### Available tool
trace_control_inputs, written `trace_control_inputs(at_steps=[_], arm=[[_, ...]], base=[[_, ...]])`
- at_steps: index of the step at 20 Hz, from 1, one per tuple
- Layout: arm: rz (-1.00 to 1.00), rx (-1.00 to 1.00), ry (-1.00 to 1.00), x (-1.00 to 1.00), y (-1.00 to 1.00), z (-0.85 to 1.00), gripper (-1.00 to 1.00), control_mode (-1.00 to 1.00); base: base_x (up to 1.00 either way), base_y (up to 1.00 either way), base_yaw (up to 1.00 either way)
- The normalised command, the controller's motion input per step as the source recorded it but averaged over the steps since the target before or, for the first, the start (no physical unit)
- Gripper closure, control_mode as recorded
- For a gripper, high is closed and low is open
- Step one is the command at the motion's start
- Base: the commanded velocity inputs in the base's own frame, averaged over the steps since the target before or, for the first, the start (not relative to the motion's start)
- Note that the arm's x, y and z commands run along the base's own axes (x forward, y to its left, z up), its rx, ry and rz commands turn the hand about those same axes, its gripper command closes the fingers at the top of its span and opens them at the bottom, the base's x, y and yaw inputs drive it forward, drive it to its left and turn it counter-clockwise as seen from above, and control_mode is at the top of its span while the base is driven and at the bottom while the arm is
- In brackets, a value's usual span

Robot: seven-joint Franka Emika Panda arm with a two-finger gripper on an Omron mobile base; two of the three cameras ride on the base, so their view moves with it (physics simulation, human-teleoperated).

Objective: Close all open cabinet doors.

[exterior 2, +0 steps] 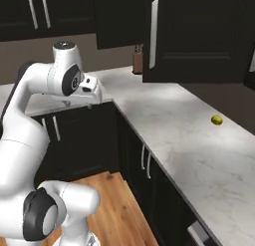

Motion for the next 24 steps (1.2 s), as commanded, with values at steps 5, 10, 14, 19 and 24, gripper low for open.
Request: trace_control_inputs(at_steps=[5,10,14,19,24], arm=[[0.00,0.00,0.00,0.00,0.00,0.00,-1.00,1.00],[0.00,0.00,0.00,0.00,0.00,0.00,-1.00,1.00],[0.00,0.00,0.00,0.00,0.00,0.00,-1.00,1.00],[0.00,0.00,0.00,0.00,0.00,0.00,-1.00,1.00],[0.00,0.00,0.00,0.00,0.00,0.00,-1.00,1.00]], base=[[0.42,0.42,-0.46],[0.32,0.38,-0.54],[0.28,0.43,-0.48],[0.25,0.51,-0.30],[0.22,0.55,-0.24]])
